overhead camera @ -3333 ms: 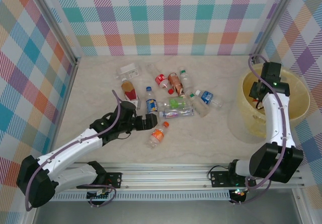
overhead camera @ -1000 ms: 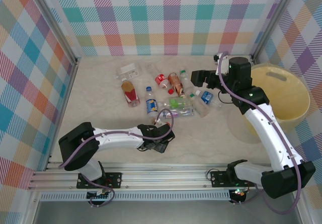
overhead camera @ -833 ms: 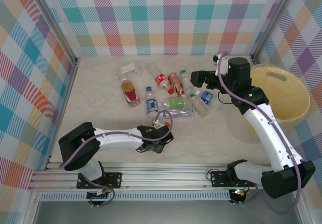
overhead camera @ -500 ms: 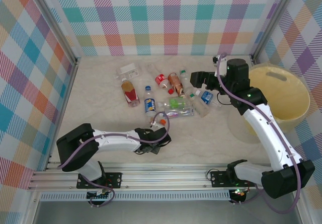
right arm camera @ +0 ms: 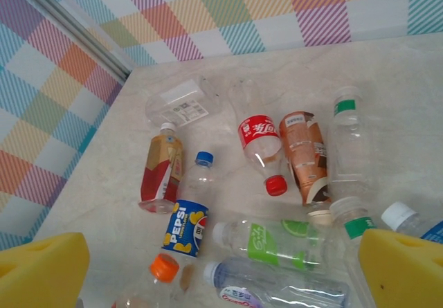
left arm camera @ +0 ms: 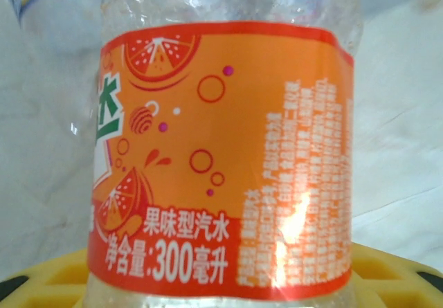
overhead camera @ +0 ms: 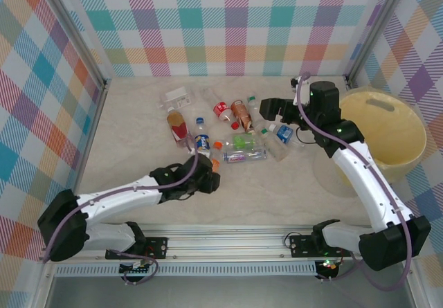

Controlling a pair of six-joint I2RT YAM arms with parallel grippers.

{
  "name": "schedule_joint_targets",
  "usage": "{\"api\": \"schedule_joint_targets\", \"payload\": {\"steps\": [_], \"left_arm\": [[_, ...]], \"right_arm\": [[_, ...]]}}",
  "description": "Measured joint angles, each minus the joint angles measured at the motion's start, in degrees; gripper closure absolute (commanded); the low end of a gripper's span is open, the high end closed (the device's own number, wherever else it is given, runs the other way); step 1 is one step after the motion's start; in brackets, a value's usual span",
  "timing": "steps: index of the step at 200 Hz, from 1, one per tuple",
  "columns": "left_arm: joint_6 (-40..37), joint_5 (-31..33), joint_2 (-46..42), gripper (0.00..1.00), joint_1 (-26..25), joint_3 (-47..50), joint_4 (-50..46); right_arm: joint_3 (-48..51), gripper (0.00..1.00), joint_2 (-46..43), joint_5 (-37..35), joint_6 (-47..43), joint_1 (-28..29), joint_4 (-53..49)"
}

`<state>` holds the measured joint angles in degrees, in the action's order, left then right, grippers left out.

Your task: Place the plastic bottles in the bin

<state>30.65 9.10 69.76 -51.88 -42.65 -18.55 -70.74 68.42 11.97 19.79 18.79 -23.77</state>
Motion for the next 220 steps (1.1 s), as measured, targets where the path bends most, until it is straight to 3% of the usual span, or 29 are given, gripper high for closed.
{"api": "schedule_joint_targets", "payload": {"steps": [79, 157, 194, 220], "left_arm": [[3.15, -22.84, -0.04, 0.65, 14.14, -4.68, 21.99], [12.98, -37.33, 11.56, 0.65, 14.58, -13.57, 48.54], [16.76, -40.87, 14.27, 0.63, 14.58, -13.81, 53.22], [17.81, -43.50, 15.02, 0.63, 14.38, -14.71, 54.90]], "right_arm": [[0.37, 0.00, 1.49, 6.60, 6.14, 0.00, 4.11], [0.44, 0.00, 4.74, 19.54, 14.49, 0.00, 13.14], [2.91, 0.00, 5.16, 25.64, 20.76, 0.07, 24.63], [2.95, 0.00, 6.05, 26.49, 22.32, 0.07, 27.45]]}}
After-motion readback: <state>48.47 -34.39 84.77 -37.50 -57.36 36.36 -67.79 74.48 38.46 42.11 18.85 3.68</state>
